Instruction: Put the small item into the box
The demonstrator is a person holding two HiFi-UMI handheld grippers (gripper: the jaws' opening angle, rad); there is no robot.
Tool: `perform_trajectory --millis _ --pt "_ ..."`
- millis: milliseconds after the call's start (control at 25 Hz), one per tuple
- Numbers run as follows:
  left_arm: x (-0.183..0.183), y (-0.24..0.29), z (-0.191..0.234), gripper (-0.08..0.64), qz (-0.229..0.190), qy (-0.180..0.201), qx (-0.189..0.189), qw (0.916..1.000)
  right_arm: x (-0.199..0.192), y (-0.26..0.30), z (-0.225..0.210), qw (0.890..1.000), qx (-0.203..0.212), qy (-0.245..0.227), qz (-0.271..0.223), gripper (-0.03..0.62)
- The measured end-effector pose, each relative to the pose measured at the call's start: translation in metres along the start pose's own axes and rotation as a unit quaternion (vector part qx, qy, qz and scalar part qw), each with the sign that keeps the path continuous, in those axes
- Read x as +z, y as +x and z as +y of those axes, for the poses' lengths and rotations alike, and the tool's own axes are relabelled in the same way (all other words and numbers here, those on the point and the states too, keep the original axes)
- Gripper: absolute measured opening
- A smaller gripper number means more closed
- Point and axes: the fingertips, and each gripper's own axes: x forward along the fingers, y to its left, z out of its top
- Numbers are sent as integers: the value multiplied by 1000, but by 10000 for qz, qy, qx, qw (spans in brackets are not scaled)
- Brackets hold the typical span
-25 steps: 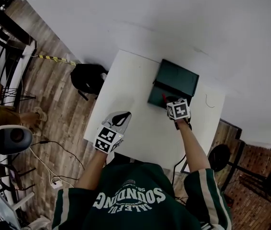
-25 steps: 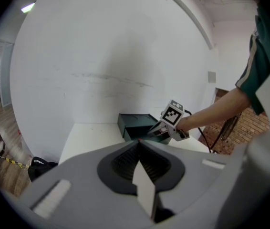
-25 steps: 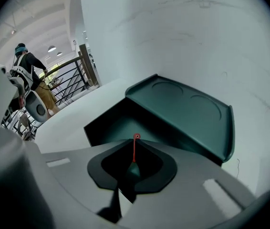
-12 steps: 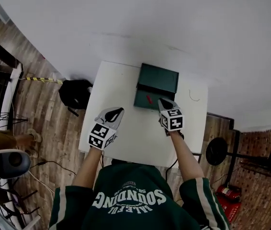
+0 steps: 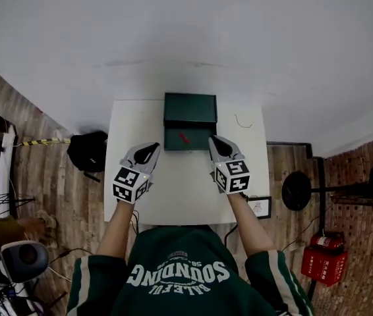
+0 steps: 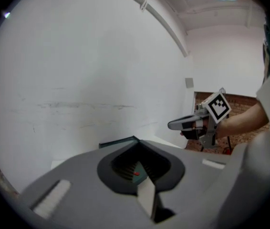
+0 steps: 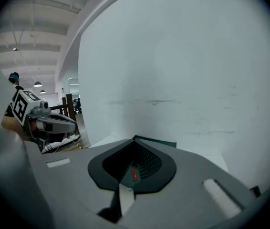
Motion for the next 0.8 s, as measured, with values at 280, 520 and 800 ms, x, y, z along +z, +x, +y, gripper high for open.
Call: perform_trajectory --millis 280,520,800 --pt "7 10 -12 52 -71 32 -150 9999 11 -33 -5 9990 -264 -152 -340 2" --pt "9 11 -14 52 -81 30 -165 9998 5 -35 -5 9992 -232 -162 -267 2" --pt "7 9 -10 52 -69 -5 -87 9999 0 -29 -2 9996 -112 -153 -190 2"
